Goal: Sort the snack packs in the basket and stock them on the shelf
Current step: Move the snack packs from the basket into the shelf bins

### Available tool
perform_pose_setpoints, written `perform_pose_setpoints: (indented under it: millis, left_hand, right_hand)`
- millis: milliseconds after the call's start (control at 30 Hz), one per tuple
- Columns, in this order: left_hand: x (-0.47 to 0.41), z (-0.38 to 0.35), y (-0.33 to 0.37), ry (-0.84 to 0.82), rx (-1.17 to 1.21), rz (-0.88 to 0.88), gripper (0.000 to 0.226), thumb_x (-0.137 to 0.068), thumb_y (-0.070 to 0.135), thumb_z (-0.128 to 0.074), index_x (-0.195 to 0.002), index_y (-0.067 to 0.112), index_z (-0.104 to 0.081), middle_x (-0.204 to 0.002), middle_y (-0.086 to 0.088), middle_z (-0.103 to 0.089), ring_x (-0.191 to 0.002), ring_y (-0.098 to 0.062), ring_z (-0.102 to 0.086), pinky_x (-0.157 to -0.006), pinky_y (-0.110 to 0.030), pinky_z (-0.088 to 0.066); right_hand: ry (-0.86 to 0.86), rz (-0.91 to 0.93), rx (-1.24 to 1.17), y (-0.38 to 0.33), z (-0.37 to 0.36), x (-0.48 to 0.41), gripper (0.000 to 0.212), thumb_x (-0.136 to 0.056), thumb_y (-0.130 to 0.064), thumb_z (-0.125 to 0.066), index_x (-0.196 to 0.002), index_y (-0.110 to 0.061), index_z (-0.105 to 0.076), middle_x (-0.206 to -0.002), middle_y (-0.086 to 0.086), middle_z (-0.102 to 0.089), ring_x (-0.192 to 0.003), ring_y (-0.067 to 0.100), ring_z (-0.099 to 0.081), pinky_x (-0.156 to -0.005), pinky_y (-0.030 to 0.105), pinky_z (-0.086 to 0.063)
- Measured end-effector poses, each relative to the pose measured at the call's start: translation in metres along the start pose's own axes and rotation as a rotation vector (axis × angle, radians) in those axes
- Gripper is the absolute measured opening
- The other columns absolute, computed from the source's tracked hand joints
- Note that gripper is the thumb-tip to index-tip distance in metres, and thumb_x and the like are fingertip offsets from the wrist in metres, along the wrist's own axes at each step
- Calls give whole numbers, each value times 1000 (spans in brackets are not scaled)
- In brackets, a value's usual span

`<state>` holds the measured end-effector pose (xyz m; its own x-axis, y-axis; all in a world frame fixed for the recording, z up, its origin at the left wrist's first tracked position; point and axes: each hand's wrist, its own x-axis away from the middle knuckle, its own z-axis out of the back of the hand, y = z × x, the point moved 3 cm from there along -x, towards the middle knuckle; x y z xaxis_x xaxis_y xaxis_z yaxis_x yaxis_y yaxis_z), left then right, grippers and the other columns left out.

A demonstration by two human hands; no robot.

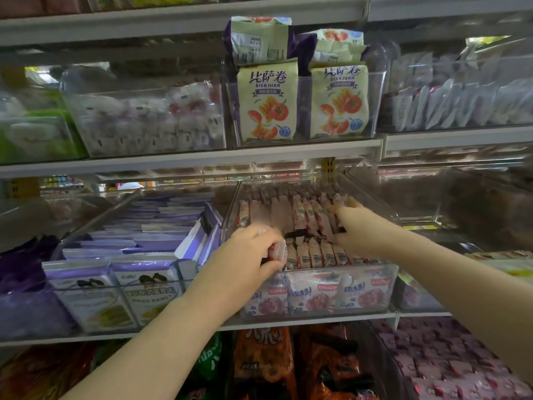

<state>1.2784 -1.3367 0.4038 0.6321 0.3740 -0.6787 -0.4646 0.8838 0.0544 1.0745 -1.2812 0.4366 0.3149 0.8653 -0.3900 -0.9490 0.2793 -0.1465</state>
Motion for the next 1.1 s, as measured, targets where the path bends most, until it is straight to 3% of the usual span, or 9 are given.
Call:
perform_pose_setpoints:
  millis: [33, 100, 200, 300, 433, 633, 833, 967, 1100]
  left_hand:
    - [1, 3, 0, -4, -19, -8, 43, -92, 35, -60, -133, 31, -51, -134, 16, -46, -123, -5, -43, -100, -25, -42]
    - [2, 7, 0, -12, -75, -26, 47, -92, 41, -59, -136, 33, -47, -136, 17, -46, -123, -5, -44, -103, -27, -40]
    - [6, 11, -2, -31, -212, -43, 53, -92, 52, -50, -142, 38, -37, -144, 19, -42, -130, -3, -38, -117, -34, -11]
    - [13, 18, -13, -60, -239, 10, 56, -92, 52, -48, -143, 44, -27, -148, 20, -38, -139, -1, -27, -115, -39, 11]
    - [15, 25, -20, -59, -261, 66, 53, -88, 55, -55, -136, 48, -34, -144, 18, -43, -140, 0, -20, -114, -40, 16]
    - [16, 24, -18, 36, -307, 107, 48, -82, 58, -61, -125, 47, -42, -128, 22, -51, -132, -3, -30, -111, -34, 17]
    - [9, 24, -20, 181, -380, 50, 37, -80, 44, -71, -113, 38, -54, -113, 16, -59, -123, -10, -47, -115, -37, 7]
    - [-9, 21, -24, 46, -494, 163, 38, -85, 49, -63, -117, 35, -47, -121, 14, -54, -129, -14, -38, -116, -48, 6]
    - [-22, 20, -27, -133, -475, 198, 35, -86, 47, -62, -118, 36, -55, -126, 10, -57, -139, -20, -27, -114, -60, 2]
  right_hand:
    - [75, 65, -15, -7, 2, 7, 61, -93, -21, -53, -148, -19, -27, -156, 16, -21, -143, 34, -21, -114, 44, -28]
    - [96, 278, -127, -31, 2, 21, 59, -89, -36, -59, -144, -26, -38, -150, 5, -35, -136, 22, -36, -110, 38, -33]
    - [-189, 454, -358, -63, -10, 34, 62, -85, -46, -64, -141, -35, -39, -137, -14, -49, -102, -5, -57, -91, 20, -47]
    - [-165, 446, -432, -67, -15, 23, 56, -86, -39, -66, -137, -33, -44, -120, -15, -57, -71, -22, -51, -63, 2, -41]
    - [-132, 416, -424, -69, -26, 9, 46, -82, -38, -70, -124, -39, -51, -132, -8, -51, -87, -3, -55, -82, 23, -51]
    - [-17, 420, -531, -69, -31, 8, 33, -74, -36, -68, -104, -40, -54, -114, -11, -57, -55, -4, -55, -51, 16, -47]
    - [90, 373, -639, -73, -27, 1, 33, -77, -29, -68, -105, -37, -53, -105, -13, -57, -64, 18, -65, -60, 32, -57]
    - [39, 348, -566, -80, -32, -13, 42, -75, -29, -69, -111, -34, -49, -103, -11, -56, -81, 12, -63, -73, 32, -57]
    - [-23, 308, -511, -80, -41, -21, 55, -75, -29, -75, -119, -26, -43, -106, -5, -58, -87, 7, -59, -77, 29, -56]
